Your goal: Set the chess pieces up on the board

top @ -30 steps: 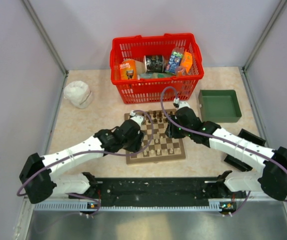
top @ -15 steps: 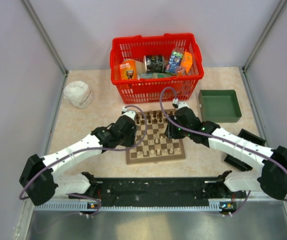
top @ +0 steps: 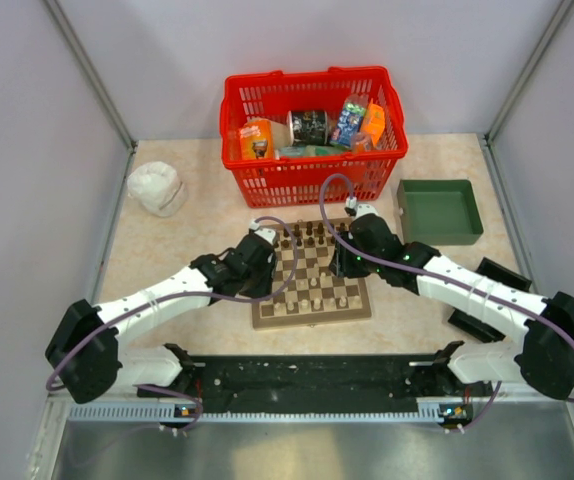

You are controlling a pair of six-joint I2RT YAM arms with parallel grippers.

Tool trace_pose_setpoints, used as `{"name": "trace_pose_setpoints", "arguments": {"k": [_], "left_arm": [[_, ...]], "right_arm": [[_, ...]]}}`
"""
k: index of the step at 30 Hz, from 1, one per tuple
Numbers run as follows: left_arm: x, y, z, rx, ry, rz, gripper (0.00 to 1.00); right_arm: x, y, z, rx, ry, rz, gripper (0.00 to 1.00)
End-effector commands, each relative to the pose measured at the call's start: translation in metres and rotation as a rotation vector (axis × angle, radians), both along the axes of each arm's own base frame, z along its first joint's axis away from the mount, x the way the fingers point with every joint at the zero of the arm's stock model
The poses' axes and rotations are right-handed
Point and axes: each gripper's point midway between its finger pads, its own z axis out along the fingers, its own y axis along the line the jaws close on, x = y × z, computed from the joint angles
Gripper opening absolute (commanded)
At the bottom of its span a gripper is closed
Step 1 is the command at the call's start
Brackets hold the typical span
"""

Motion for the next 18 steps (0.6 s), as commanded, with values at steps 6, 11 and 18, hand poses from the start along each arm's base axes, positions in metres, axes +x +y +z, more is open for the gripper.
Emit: {"name": "trace_pose_setpoints", "arguments": {"k": [6,11,18], "left_arm": [[0.0032,-0.0052,-0.0014,-0.003,0.012,-0.007,0.43],[0.0015,-0.0045,-0.007,0.015,0.034,-0.01,0.42],[0.0019,-0.0083,-0.0037,-0.005,0.032,-0.021,0.34]], "right_arm": [[0.0102,0.0067,0.0199,0.046,-0.045,0.0,0.36],[0.0109,0.0062,0.0212,0.047,-0.051,-0.003,0.36],[0.0113,0.0062,0.0181,0.039,-0.046,-0.003,0.36]]}}
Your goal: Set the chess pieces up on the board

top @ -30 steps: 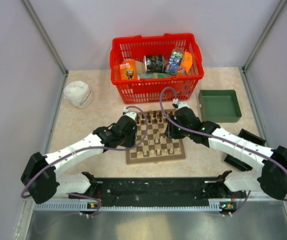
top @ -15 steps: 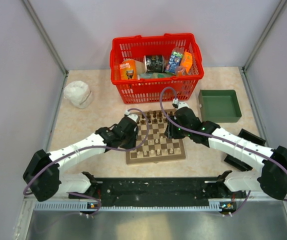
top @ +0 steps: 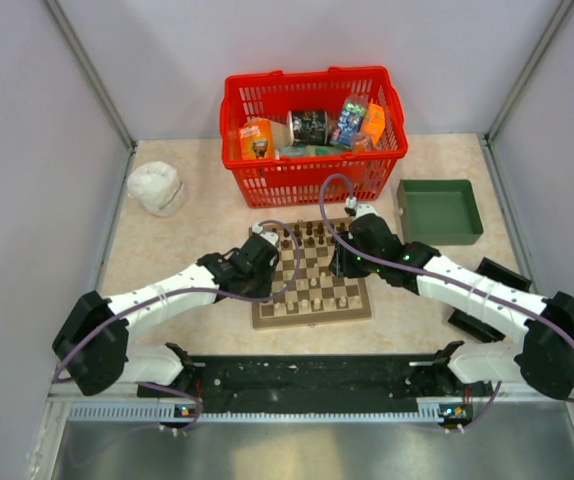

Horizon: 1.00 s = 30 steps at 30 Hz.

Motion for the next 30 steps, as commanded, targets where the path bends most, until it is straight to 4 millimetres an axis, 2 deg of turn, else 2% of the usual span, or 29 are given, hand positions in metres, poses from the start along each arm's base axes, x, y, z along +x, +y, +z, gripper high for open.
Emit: {"name": "trace_pose_setpoints", "arguments": {"k": [1,9,20,30], "left_arm": [[0.007,-0.01,0.014,-0.047,-0.028,-0.011,0.34],[0.002,-0.014,0.016,-0.068,-0.001,-0.022,0.23],[-0.012,-0.011,0.028,-0.113,0.017,-0.015,0.22],[-0.027,-0.009,0.015,-0.129,0.065,-0.003,0.21]], "right_arm": [[0.012,0.006,0.017,0.037,-0.044,-0.007,0.36],[0.011,0.007,0.014,0.037,-0.038,-0.003,0.36],[0.011,0.006,0.012,0.032,-0.036,-0.005,0.36],[0.01,0.007,0.013,0.04,-0.034,-0.004,0.36]]}}
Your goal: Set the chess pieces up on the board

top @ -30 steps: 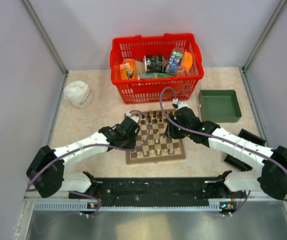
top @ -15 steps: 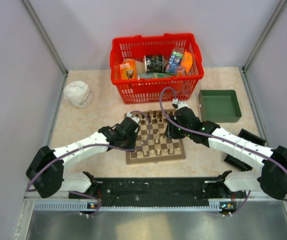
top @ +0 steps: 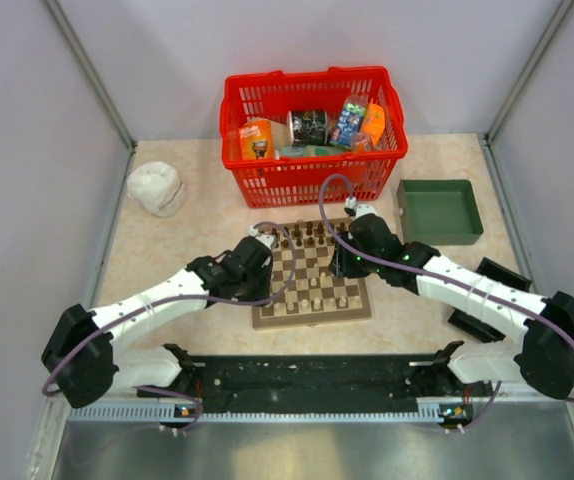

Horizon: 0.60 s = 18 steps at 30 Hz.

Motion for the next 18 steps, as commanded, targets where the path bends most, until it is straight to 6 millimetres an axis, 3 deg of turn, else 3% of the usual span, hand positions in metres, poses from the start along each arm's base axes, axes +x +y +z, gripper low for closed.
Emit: {"name": "trace_pose_setpoints", "arguments": {"k": [1,18], "left_arm": [[-0.0085,-0.001,-0.0034,-0.023,0.02,0.002,0.21],[-0.0107,-0.0037,-0.009,-0.013,0.042,-0.014,0.21]], "right_arm": [[0.0099,0.0061,0.0129,0.041,-0.036,-0.007,0.36],[0.0099,0.0066,0.0113,0.041,-0.032,-0.007,0.36]]}}
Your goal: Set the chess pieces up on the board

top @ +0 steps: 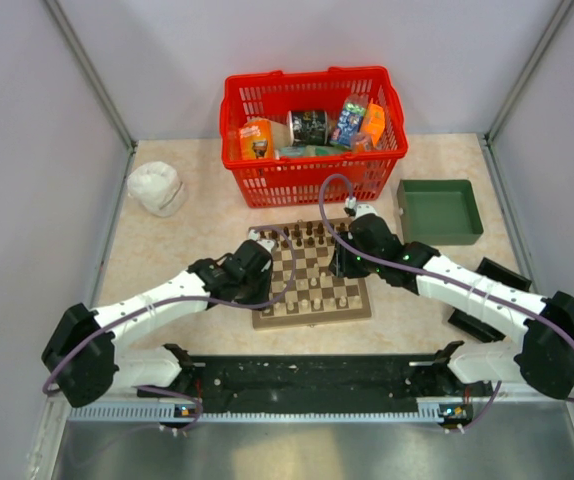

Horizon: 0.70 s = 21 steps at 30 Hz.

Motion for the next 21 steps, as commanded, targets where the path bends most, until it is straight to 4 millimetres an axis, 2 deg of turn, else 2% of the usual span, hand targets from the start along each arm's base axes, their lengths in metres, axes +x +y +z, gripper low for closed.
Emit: {"name": "trace_pose_setpoints", "arguments": {"k": [1,14,21], "left_arm": [[0.0,-0.005,-0.001,-0.012,0.006,-0.003,0.22],[0.002,-0.007,0.0,-0.007,-0.001,-0.019,0.33],[0.018,-0.007,0.023,-0.025,-0.097,0.017,0.47]], "right_arm": [[0.01,0.007,0.011,0.04,-0.034,-0.006,0.36],[0.011,0.007,0.011,0.041,-0.033,-0.007,0.36],[0.012,0.009,0.008,0.036,-0.028,0.0,0.36]]}}
